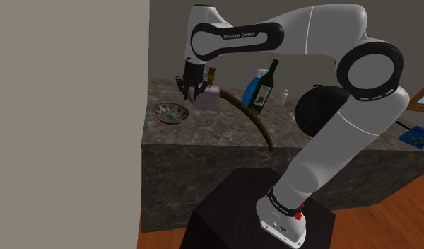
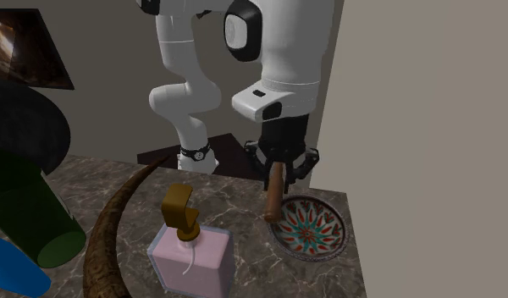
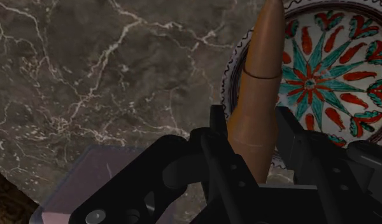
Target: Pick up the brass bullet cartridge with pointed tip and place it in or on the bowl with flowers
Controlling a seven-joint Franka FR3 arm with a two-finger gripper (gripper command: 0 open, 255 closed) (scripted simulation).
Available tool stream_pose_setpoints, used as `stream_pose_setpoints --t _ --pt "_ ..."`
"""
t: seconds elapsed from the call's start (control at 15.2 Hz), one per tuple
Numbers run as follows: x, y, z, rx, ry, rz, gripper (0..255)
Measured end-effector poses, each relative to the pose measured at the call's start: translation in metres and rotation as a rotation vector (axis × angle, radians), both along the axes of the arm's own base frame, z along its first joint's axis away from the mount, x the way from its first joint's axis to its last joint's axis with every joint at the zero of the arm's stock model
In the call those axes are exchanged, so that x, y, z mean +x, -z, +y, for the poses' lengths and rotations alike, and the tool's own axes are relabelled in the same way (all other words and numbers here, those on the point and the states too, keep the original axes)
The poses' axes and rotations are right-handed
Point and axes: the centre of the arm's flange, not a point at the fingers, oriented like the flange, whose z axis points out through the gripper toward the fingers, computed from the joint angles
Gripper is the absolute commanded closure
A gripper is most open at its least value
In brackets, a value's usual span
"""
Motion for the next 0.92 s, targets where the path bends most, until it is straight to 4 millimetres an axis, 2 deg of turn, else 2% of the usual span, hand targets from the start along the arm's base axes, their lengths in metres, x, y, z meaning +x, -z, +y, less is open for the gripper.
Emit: stream_pose_setpoints --t 0.26,0.4,0.92 --pt "0.035 -0.002 0.041 0.0 -0.001 0.0 255" --pt "0.046 0.003 0.049 0.0 0.001 0.0 255" --pt "0.047 0.046 0.052 0.0 0.002 0.0 255"
